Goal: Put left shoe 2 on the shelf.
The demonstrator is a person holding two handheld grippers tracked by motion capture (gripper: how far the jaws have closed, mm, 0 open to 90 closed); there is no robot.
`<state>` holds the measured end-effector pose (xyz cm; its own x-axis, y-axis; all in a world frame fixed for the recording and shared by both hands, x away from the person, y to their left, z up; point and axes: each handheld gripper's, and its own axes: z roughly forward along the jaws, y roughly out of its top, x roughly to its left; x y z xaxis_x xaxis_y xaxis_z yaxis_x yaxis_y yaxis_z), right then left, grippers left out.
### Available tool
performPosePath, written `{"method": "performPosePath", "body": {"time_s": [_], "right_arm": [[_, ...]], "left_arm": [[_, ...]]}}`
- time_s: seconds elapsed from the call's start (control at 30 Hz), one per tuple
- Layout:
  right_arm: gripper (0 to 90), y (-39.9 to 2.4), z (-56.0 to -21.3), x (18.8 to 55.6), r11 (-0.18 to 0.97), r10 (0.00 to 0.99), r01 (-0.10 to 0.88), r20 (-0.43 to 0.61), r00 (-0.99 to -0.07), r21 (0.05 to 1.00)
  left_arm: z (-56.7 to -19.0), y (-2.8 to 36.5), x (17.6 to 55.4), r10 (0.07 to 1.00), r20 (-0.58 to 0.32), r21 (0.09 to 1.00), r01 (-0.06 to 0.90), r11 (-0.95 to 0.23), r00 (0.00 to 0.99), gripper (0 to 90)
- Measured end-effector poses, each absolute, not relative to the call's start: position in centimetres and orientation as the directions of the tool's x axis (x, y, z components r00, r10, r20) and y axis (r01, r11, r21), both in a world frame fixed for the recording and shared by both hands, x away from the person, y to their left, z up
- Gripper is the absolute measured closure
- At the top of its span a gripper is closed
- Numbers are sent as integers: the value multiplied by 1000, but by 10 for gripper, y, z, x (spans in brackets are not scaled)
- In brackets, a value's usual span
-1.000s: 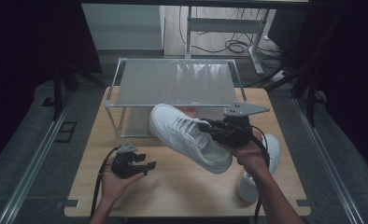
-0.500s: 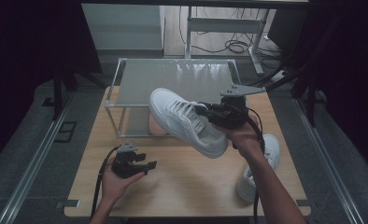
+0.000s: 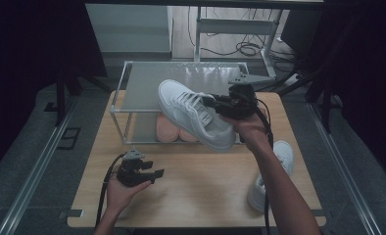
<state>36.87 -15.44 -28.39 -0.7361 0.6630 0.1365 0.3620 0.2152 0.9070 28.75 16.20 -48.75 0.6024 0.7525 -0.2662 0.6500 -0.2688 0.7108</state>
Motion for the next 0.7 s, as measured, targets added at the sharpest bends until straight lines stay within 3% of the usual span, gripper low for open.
{"method": "performPosePath", "body": {"time_s": [0.7], "right_arm": [[795, -140, -266, 413, 155, 726, 396, 167, -667, 905]], "left_arm": [[-487, 163, 287, 749, -274, 712, 651, -264, 603, 397]]}}
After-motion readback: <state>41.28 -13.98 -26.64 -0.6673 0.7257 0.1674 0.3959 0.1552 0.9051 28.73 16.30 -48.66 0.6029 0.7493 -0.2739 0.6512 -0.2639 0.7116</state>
